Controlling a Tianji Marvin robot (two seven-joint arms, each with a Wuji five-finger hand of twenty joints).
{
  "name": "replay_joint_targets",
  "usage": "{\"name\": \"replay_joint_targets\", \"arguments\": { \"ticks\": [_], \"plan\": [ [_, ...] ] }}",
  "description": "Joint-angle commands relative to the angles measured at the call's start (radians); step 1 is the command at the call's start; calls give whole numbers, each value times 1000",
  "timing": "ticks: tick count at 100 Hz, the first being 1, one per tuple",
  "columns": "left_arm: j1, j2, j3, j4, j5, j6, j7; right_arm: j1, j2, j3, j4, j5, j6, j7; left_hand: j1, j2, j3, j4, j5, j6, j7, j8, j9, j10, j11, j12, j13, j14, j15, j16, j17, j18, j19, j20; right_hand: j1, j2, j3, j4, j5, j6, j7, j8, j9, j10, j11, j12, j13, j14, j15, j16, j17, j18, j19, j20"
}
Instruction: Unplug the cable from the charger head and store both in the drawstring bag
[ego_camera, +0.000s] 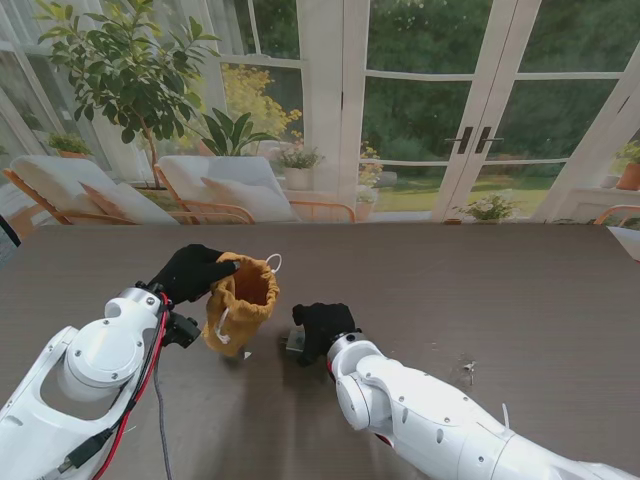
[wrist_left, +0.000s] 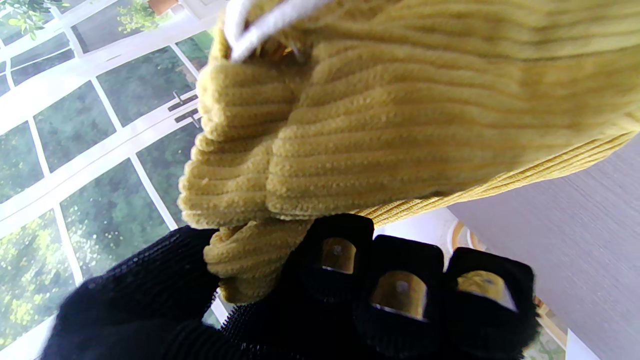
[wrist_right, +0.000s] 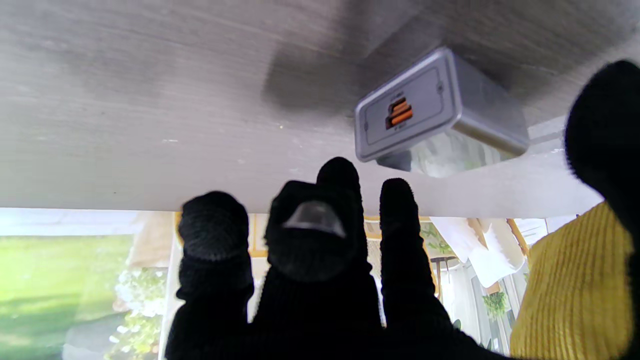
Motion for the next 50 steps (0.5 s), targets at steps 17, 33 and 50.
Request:
{"name": "replay_joint_targets", "arguments": {
  "ticks": [17,33,50],
  "plan": [
    [11,-2,-10,-8,-5,8,-23,2,-28,-23,57,10,-16,-19,54,46,5,-21,-15,109,-8,-6,-5,-20,6,20,20,-60,80,12,-3,32,79,25,21,-81,37,-29,57,-37,30,0,68,-32,40,25,23,-58,69,37,444,-39,68,37],
    [12,-1,-10,-7,-5,6,-25,7,-39,-31,88,17,-30,-38,54,47,5,-21,-15,109,-8,-7,-5,-20,6,20,20,-60,80,12,-5,36,78,28,58,-60,25,-20,99,-56,47,8,114,-44,44,28,22,-71,104,54,462,-48,80,34],
    [11,-1,-10,-5,-5,3,-24,9,-53,-35,120,26,-40,-66,52,48,5,-21,-15,106,-8,-7,-4,-21,6,20,21,-62,80,12,-5,36,77,30,114,-7,-2,2,207,-86,73,21,184,-62,47,33,22,-85,145,76,471,-66,113,37]
  ]
}}
